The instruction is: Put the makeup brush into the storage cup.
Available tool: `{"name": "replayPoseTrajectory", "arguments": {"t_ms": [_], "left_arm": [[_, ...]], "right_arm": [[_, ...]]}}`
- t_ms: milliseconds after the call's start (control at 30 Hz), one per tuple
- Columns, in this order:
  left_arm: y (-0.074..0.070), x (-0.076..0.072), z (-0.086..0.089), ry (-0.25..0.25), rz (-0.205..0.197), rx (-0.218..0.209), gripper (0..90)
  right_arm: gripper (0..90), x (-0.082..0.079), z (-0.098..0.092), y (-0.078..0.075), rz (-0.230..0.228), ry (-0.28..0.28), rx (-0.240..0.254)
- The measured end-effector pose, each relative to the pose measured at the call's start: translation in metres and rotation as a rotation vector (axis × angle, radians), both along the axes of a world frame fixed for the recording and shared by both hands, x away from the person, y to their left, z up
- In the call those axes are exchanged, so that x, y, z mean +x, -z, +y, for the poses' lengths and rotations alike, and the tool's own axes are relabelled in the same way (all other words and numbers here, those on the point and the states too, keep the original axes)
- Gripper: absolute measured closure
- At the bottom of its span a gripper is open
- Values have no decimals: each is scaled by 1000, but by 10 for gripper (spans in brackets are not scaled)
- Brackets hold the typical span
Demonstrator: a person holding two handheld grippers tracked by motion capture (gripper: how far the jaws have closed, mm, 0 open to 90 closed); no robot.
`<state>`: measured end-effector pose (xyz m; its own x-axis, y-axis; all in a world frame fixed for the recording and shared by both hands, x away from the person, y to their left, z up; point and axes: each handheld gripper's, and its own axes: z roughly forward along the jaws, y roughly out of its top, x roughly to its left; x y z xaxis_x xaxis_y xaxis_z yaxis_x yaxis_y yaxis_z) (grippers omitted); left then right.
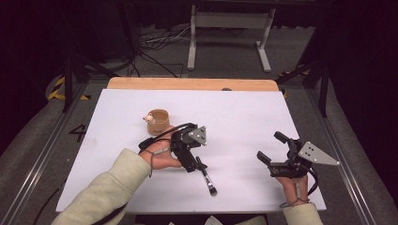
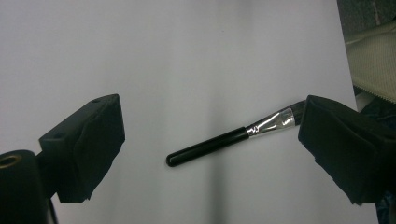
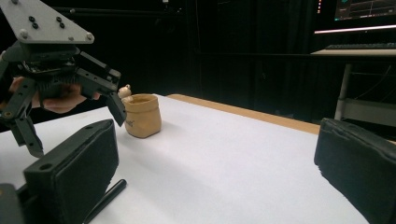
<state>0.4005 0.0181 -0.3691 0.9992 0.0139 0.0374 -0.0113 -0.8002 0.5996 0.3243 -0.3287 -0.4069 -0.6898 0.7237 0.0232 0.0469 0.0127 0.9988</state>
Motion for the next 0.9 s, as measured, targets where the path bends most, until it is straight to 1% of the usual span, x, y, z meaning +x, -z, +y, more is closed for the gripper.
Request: {"name": "replayPoseTrajectory", "arguments": {"t_ms": [33, 67, 100, 233, 333, 433, 467, 533, 633, 700, 733, 800, 833, 900], "left_arm": [[2, 1, -2, 10, 9, 3, 91], [2, 1, -2, 10, 9, 3, 92], [3, 0, -3, 7, 10, 12, 92], [8, 0, -7, 25, 3, 31, 100], [13, -2, -10, 38, 9, 48, 108], [16, -1, -11, 45, 27, 38, 125], [17, -1, -11, 52, 40, 32, 138], [19, -1, -11, 55, 44, 35, 138], [24, -2, -14, 67, 45, 61, 143], [28, -2, -17, 82, 67, 76, 152], [29, -2, -18, 86, 71, 84, 151], [30, -2, -19, 86, 77, 86, 150], [32, -1, -20, 91, 84, 93, 150], [34, -1, -22, 94, 82, 119, 156]], "right_arm": [[4, 0, 0, 0, 2, -2, 4], [4, 0, 0, 0, 2, -2, 4], [4, 0, 0, 0, 2, -3, 3], [4, 1, 1, 0, 3, -4, 4], [4, 1, 0, 1, 6, -2, 7], [4, 1, 0, 0, 9, -2, 10], [4, 1, 0, 1, 9, -2, 11], [4, 1, 0, 1, 9, -3, 10], [4, 2, 1, 1, 11, -5, 9], [4, 2, 1, 2, 12, -5, 11], [4, 2, 1, 2, 16, -6, 15], [4, 2, 1, 2, 20, -7, 12], [4, 2, 1, 2, 20, -7, 12], [4, 3, 1, 2, 20, -11, 11]]}}
